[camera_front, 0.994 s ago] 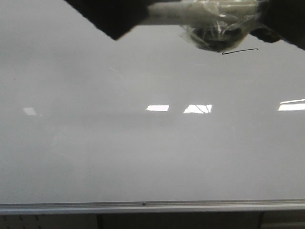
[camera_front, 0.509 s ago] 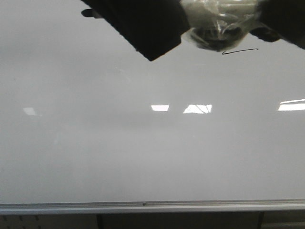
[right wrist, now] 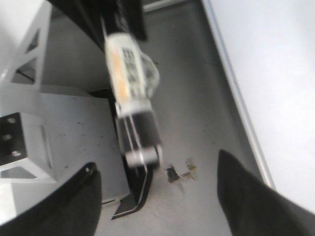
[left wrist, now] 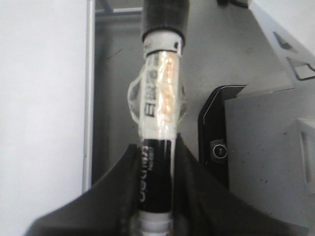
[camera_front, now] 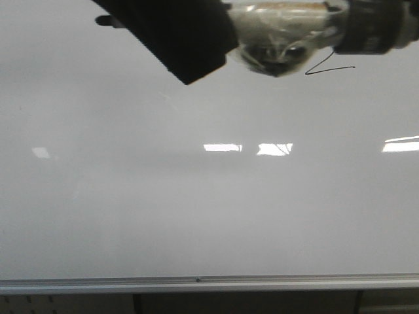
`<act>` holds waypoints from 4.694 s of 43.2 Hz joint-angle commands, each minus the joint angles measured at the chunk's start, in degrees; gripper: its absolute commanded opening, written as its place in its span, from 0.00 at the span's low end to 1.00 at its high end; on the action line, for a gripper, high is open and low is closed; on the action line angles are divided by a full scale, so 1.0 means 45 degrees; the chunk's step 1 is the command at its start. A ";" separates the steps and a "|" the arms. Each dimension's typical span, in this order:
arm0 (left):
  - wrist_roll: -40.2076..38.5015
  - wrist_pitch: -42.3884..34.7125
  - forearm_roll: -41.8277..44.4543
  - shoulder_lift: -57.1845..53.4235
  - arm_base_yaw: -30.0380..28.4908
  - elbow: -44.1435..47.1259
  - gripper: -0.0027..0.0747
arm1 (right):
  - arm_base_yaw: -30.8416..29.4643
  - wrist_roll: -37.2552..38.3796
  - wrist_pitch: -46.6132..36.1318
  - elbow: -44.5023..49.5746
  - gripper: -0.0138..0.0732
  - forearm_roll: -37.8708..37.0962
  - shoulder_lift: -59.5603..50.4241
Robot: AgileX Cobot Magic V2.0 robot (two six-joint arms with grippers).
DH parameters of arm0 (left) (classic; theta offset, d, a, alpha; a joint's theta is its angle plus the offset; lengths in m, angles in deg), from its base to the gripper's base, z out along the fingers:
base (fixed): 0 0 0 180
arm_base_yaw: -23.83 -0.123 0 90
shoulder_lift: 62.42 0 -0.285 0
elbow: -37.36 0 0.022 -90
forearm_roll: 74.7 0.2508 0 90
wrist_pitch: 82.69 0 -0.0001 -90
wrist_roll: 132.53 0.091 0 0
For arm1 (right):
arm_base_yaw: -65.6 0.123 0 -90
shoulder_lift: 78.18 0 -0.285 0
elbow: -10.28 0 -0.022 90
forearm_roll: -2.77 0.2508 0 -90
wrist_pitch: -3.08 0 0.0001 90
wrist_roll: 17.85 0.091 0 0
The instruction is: Write number 2 on whiteboard
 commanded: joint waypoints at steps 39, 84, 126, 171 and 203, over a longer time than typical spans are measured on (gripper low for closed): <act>-1.2286 -0.9980 0.6109 -0.4265 -1.0193 0.5780 0.10 | -0.2245 0.6408 -0.1688 0.0568 0.76 -0.3880 -0.3540; -1.2305 -1.9645 0.5745 0.1695 -1.1486 0.7584 0.12 | -0.2245 0.6408 -0.1854 0.0568 0.76 -0.3869 -0.3540; -1.1270 -0.8402 0.6299 -0.3467 -1.0240 0.5626 0.53 | -0.2245 0.8649 -0.2528 0.0692 0.76 -0.3890 -0.4144; -1.0537 -0.3930 0.3742 -0.8652 -0.6221 0.4874 0.25 | -0.2245 0.8649 -0.3125 0.2466 0.28 -0.4501 -0.6952; -1.0537 -0.3930 0.3742 -0.8652 -0.6221 0.4874 0.01 | -0.2245 0.8649 -0.3278 0.2466 0.08 -0.4353 -0.6952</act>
